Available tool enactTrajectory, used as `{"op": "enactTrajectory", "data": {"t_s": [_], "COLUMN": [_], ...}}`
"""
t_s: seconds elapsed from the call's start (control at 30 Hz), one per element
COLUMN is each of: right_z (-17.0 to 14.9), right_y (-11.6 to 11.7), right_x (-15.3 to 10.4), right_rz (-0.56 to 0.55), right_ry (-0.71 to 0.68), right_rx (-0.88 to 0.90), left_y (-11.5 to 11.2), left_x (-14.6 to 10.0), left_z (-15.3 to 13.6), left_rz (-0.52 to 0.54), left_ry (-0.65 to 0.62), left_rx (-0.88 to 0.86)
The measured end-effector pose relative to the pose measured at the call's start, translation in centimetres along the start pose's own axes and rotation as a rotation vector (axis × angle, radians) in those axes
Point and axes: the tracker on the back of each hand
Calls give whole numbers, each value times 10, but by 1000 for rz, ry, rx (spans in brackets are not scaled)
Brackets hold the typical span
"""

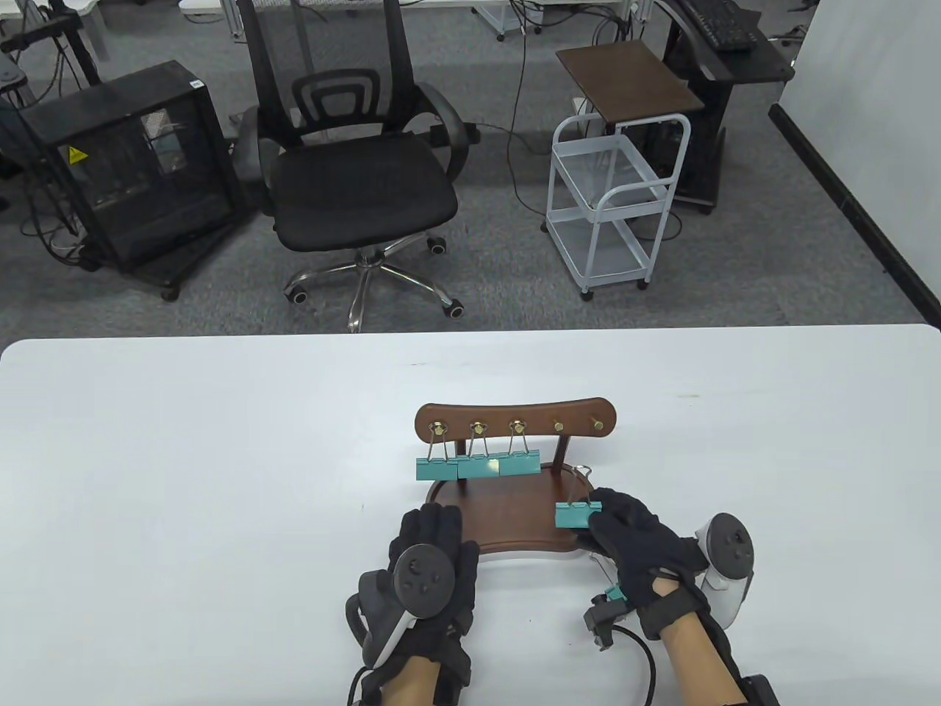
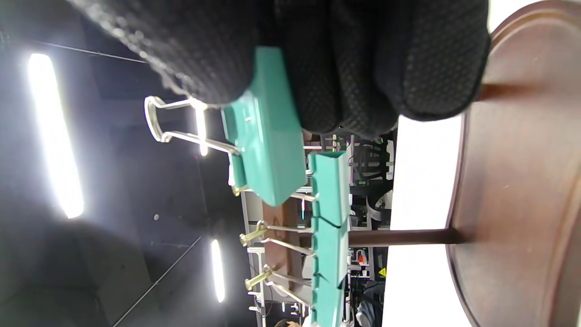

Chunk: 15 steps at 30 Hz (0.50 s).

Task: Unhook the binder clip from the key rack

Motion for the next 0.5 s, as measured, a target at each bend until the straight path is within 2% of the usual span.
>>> {"op": "enactTrajectory", "data": {"t_s": [0.23, 0.5], "right_z": [-1, 1], "right_y": [-12, -6], "right_x": [-3, -6], "right_rz": [-49, -62], "right_ry": [29, 90], "right_rx": [-114, -421], "left_y": [0, 0], "left_x": [0, -1], "left_z": [-1, -1], "left_rz": [-2, -5], "left_ry": [4, 6], "left_rx": [-3, 2]}}
Point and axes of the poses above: the tracker on the back of each hand, its own z axis roughly to the thumb side, its own x axis roughly from the wrist to the fingertips, y = z × x, and after that the axes turned 8 degrees about x, right-handed
